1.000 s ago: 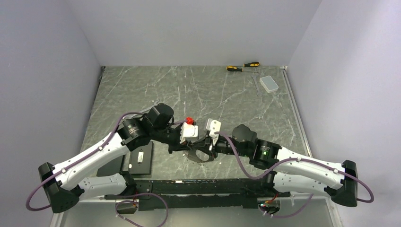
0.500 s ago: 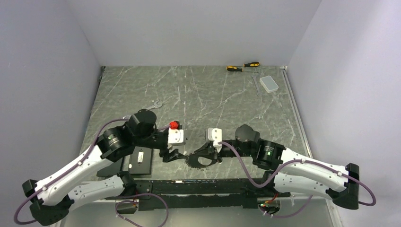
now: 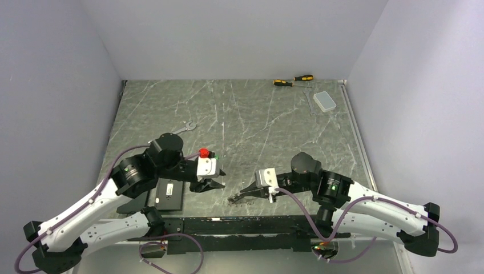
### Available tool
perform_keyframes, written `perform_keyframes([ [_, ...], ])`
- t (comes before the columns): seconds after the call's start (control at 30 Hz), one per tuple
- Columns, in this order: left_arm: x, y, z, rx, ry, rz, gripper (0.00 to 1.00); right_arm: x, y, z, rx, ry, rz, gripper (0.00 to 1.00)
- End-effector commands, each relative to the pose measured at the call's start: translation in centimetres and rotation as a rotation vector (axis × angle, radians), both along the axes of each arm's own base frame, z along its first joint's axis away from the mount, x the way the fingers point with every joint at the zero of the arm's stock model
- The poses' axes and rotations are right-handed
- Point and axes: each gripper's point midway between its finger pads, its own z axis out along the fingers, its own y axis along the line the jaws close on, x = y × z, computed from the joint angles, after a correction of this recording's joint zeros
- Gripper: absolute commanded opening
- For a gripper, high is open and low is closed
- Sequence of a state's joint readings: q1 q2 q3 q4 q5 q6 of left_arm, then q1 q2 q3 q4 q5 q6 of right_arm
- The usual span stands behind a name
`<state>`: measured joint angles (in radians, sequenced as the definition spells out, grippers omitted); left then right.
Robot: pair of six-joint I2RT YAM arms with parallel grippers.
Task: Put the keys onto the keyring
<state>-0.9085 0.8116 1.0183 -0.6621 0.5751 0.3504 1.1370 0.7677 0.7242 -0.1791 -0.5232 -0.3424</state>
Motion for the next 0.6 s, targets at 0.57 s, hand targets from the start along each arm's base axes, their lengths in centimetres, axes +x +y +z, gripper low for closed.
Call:
perform_keyframes([
  [0.57, -1.2, -3.9, 1.7, -0.061, 0.077, -0.215, 0.5, 1.3, 0.2, 1.9, -0.037, -0.138, 0.005, 0.0],
])
